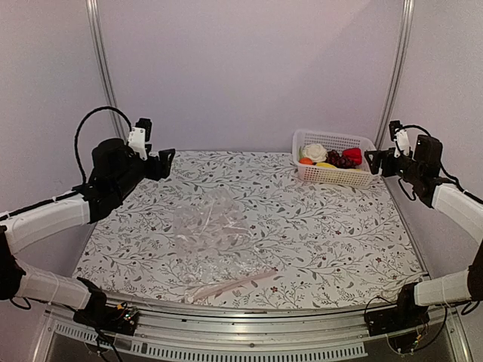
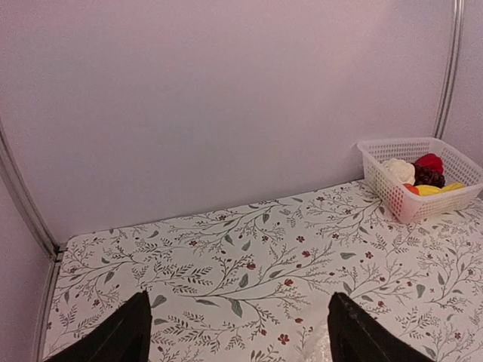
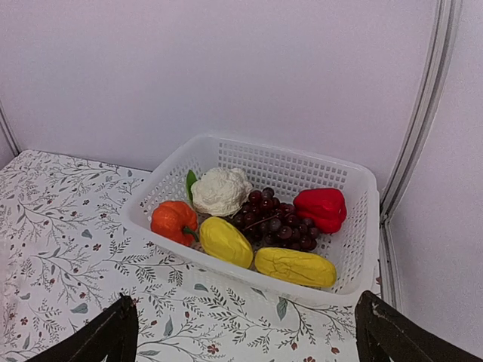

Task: Place the food in the zip-top bag and seal the zipper
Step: Pick up the zipper food storage bag at the corner of the board.

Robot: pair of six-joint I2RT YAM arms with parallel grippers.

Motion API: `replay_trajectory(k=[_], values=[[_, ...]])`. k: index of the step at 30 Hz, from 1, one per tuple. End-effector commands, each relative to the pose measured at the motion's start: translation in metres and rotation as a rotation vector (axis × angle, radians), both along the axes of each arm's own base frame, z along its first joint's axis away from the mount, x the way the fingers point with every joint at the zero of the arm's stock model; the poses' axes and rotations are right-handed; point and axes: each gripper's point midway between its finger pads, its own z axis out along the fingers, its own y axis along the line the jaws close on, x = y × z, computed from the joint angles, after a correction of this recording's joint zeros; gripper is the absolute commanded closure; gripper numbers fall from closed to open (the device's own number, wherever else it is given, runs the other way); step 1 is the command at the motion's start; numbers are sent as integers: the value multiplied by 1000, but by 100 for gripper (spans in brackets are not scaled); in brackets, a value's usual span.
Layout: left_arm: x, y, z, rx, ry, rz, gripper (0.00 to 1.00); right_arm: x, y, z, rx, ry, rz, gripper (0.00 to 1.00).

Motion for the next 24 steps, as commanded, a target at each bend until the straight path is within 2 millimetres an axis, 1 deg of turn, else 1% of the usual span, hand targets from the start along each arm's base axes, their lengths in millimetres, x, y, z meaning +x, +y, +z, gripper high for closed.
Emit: replay_trajectory(k=[1,4,6,11,13,15,17,18,21,24], values=[[-7,-28,-1,14,-10,-125,22,-5,7,0,4,-22,55,1],[-14,-46,-7,66,-9,-206,28,-12,19,-9,-40,-13,141,1],[-24,-64,-10,110,-11,-283,33,-17,26,-15,-78,-11,198,1],[-55,-107,-16,163,-7,-457,40,-25,37,-12,-101,-12,280,2],[-74,-129,-22,221,12,-525,41,-30,43,-11,-94,-18,315,4],[-100,-156,-31,309,33,-592,43,-39,52,-10,-92,-27,380,6],[-121,-174,-41,371,61,-630,44,-46,59,-8,-91,-35,429,8],[-133,-179,-51,401,99,-649,45,-48,62,-7,-91,-39,447,9],[-163,-193,-72,435,193,-701,45,-51,66,-7,-89,-43,476,12],[-192,-197,-99,499,294,-728,47,-53,68,-8,-89,-36,495,14]])
